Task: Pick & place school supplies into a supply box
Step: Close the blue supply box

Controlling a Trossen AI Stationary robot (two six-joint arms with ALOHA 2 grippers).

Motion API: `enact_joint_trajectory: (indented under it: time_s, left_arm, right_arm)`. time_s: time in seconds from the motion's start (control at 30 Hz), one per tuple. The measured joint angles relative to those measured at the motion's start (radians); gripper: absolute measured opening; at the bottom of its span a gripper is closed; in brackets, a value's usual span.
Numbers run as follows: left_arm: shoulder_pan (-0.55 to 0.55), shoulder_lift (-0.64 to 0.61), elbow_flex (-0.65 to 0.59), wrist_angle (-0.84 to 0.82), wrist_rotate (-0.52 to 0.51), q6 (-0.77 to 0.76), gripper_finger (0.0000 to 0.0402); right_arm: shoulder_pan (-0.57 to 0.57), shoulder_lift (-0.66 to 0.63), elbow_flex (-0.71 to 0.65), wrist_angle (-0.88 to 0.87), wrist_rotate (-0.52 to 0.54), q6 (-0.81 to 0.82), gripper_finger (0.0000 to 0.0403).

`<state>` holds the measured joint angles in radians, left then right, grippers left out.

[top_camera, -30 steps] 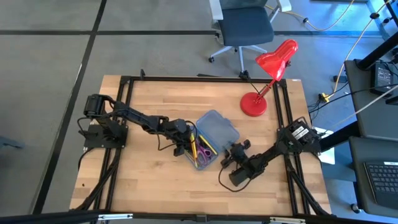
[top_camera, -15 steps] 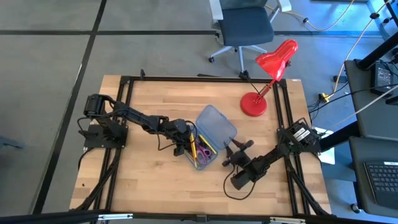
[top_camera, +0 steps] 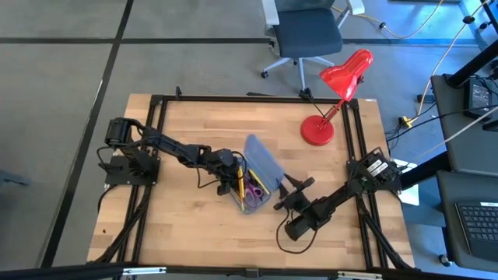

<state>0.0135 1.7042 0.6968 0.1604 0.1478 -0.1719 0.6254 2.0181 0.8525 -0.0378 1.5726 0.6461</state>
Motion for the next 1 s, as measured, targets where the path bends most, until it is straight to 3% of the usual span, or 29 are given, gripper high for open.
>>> enact_joint_trajectory:
  time_s: [0.13, 0.33, 0.43, 0.77, 1.0]
  left_arm:
    - [0.0, 0.0, 0.0, -0.001, -0.001, 0.003, 0.0146]
    - [0.0, 0.0, 0.0, -0.002, 0.0, 0.003, 0.0144]
    - [0.0, -0.003, 0.0, -0.004, 0.0, 0.004, 0.0144]
    - [0.0, -0.006, 0.0, -0.006, 0.009, 0.0, 0.0145]
    - [-0.007, -0.044, -0.004, -0.028, -0.003, -0.013, 0.0148]
  right_arm:
    - [-0.007, 0.0, 0.071, 0.003, -0.059, -0.147, 0.0172]
    - [-0.035, -0.001, 0.144, 0.005, -0.38, -0.293, 0.0172]
    - [-0.04, -0.001, 0.171, 0.023, -0.475, -0.362, 0.0172]
    - [-0.039, -0.001, 0.281, 0.015, -0.527, -0.544, 0.0172]
    - [-0.039, -0.001, 0.282, 0.022, -0.577, -0.52, 0.0172]
